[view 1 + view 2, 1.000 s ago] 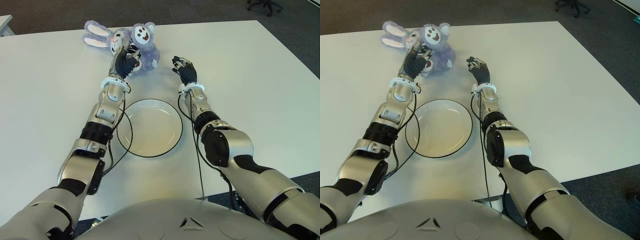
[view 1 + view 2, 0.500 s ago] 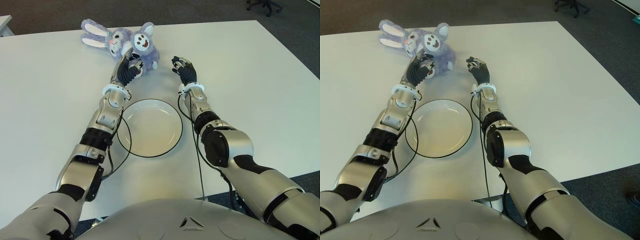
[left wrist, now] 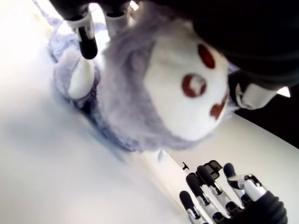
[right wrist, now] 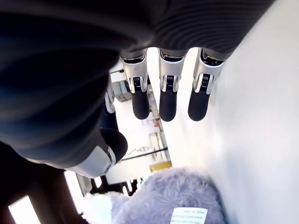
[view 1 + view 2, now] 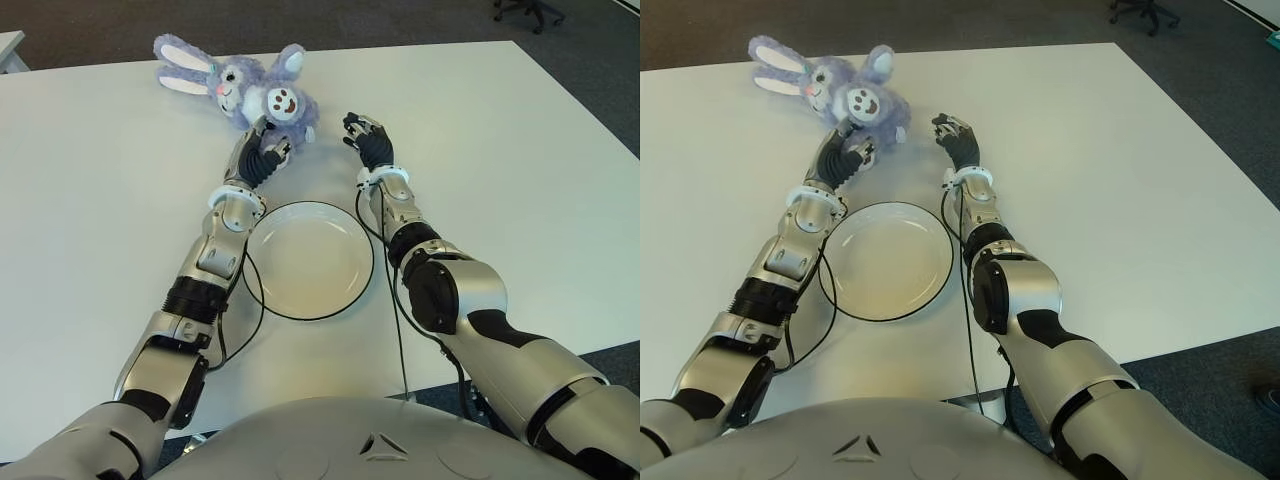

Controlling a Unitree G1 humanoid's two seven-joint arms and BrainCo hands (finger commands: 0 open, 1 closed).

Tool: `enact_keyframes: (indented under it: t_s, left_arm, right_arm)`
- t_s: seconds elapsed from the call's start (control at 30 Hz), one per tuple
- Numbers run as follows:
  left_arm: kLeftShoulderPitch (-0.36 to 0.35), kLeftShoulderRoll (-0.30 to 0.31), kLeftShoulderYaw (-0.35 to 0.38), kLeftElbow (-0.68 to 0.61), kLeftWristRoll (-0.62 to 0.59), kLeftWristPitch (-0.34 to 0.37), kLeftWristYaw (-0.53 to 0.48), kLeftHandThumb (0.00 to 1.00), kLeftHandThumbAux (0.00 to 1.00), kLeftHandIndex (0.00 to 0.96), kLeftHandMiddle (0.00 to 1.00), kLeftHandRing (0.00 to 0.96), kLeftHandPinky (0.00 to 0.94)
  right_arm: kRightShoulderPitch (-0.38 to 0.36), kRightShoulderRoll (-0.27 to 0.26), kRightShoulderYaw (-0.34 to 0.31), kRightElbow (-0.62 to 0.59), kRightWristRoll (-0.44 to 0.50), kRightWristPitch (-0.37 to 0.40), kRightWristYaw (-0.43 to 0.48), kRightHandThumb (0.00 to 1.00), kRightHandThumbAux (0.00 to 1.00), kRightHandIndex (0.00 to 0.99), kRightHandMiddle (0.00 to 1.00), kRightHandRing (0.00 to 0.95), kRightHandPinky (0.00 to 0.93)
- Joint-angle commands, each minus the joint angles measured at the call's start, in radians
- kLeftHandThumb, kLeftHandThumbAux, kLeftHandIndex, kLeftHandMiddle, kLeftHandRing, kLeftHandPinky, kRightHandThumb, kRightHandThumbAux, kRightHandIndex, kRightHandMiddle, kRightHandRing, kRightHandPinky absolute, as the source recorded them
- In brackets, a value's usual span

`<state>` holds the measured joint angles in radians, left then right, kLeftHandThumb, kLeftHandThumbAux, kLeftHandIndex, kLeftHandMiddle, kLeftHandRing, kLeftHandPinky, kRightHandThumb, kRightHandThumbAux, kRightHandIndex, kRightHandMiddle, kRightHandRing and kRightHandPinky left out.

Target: Put the doll into the plate.

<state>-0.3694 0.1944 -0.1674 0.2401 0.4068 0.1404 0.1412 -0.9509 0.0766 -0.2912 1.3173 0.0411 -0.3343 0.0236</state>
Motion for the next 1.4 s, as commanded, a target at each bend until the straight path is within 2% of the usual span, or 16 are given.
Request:
enact_keyframes:
  t_s: [0.03, 0.73, 0.9, 0.93, 1.13, 1.2, 1.27, 1.3, 1.33, 1.4]
  left_arm:
    - [0.034, -0.01, -0.01, -0.005, 0.006, 0.053, -0.023, 0.477, 0.358, 0.02, 0.134, 0.14, 0.149]
    - [0.067, -0.022, -0.013, -0.031, 0.014, 0.045, 0.0, 0.489, 0.346, 0.024, 0.126, 0.125, 0.128]
    - [0.078, -0.021, -0.014, -0.046, 0.018, 0.044, 0.002, 0.5, 0.346, 0.041, 0.125, 0.12, 0.153]
    - [0.076, -0.017, -0.013, -0.044, 0.022, 0.05, 0.003, 0.546, 0.364, 0.076, 0.152, 0.148, 0.197]
    - [0.063, -0.015, -0.008, -0.027, 0.045, 0.073, 0.022, 0.595, 0.371, 0.14, 0.218, 0.22, 0.278]
    - [0.057, -0.013, -0.007, -0.02, 0.055, 0.073, 0.033, 0.621, 0.376, 0.191, 0.256, 0.254, 0.308]
    - [0.049, -0.003, -0.006, -0.005, 0.068, 0.058, 0.05, 0.664, 0.393, 0.312, 0.337, 0.31, 0.336]
    - [0.046, 0.005, -0.007, 0.007, 0.076, 0.035, 0.067, 0.671, 0.395, 0.327, 0.348, 0.318, 0.339]
    - [0.044, 0.01, -0.008, 0.015, 0.08, 0.018, 0.078, 0.709, 0.608, 0.403, 0.375, 0.342, 0.333]
    - [0.04, 0.017, -0.006, 0.035, 0.085, -0.018, 0.1, 0.723, 0.669, 0.427, 0.394, 0.359, 0.33]
  right_arm:
    - [0.06, 0.036, 0.004, 0.034, -0.005, 0.052, -0.009, 0.708, 0.733, 0.4, 0.144, 0.13, 0.177]
    - [0.067, 0.053, -0.019, 0.034, 0.017, 0.015, 0.0, 0.707, 0.73, 0.402, 0.147, 0.125, 0.168]
    - [0.071, 0.048, -0.021, 0.033, 0.018, 0.012, 0.002, 0.706, 0.729, 0.402, 0.148, 0.127, 0.174]
    - [0.07, 0.047, -0.015, 0.033, 0.012, 0.017, -0.007, 0.706, 0.731, 0.402, 0.143, 0.121, 0.161]
    - [0.06, 0.04, -0.002, 0.032, 0.0, 0.038, -0.031, 0.704, 0.731, 0.401, 0.153, 0.133, 0.183]
    - [0.063, 0.038, 0.002, 0.033, -0.005, 0.04, -0.034, 0.704, 0.732, 0.4, 0.155, 0.136, 0.185]
    - [0.066, 0.039, 0.0, 0.035, -0.002, 0.034, -0.031, 0.705, 0.731, 0.401, 0.161, 0.148, 0.187]
    - [0.065, 0.037, 0.002, 0.035, -0.004, 0.036, -0.031, 0.705, 0.731, 0.401, 0.161, 0.15, 0.187]
    - [0.064, 0.036, 0.003, 0.035, -0.005, 0.038, -0.032, 0.704, 0.731, 0.401, 0.16, 0.146, 0.179]
    - [0.063, 0.035, 0.01, 0.036, -0.011, 0.043, -0.038, 0.704, 0.731, 0.401, 0.159, 0.144, 0.176]
